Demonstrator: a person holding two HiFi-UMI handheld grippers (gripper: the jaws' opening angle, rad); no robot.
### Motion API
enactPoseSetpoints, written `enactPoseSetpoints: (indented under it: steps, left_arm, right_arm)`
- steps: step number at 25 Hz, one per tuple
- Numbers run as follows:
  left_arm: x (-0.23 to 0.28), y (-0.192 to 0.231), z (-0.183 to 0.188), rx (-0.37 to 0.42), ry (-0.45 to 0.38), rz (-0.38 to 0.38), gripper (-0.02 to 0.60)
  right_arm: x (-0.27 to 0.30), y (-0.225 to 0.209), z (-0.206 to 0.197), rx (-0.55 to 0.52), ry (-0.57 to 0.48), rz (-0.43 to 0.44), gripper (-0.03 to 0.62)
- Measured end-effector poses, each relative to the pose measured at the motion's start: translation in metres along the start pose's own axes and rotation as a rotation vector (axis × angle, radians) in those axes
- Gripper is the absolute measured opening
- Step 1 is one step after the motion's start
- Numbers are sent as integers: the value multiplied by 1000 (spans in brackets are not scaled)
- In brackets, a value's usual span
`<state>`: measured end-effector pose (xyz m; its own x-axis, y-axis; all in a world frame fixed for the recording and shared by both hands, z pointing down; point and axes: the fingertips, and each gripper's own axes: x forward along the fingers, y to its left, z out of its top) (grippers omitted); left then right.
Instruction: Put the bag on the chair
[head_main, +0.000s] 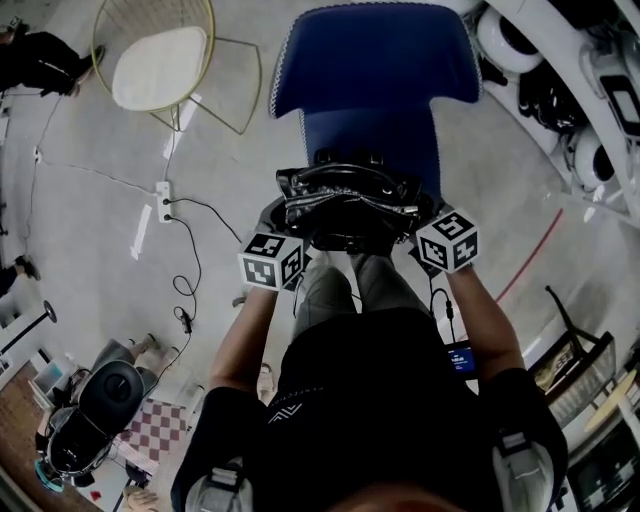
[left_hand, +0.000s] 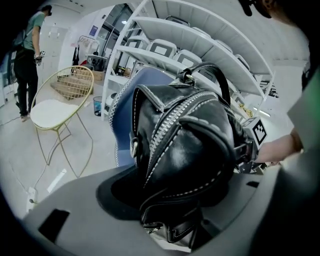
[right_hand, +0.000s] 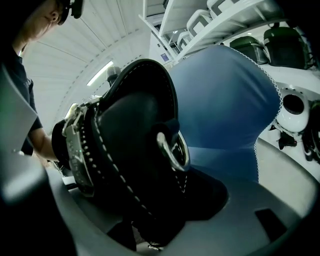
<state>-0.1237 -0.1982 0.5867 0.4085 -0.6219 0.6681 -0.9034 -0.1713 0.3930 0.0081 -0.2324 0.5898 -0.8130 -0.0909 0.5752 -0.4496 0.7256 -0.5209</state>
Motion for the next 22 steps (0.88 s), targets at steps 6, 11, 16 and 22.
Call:
enactPoseSetpoints:
  steps: [6,11,16,22]
  left_arm:
    - [13,9,-11,-7,21,7,275]
    - [23,14,-10,-14,38,17,273]
    - [36,15,-11,1,50,4,272]
    - [54,-1,-8,46,57,-17,269]
  right_arm:
    - [14,-11,-11,12,14,0,275]
    - [21,-24,-11,21,17,5,276]
    - [28,-38,-16,34,16,8,279]
    - [26,-62,-30,55,21,22,285]
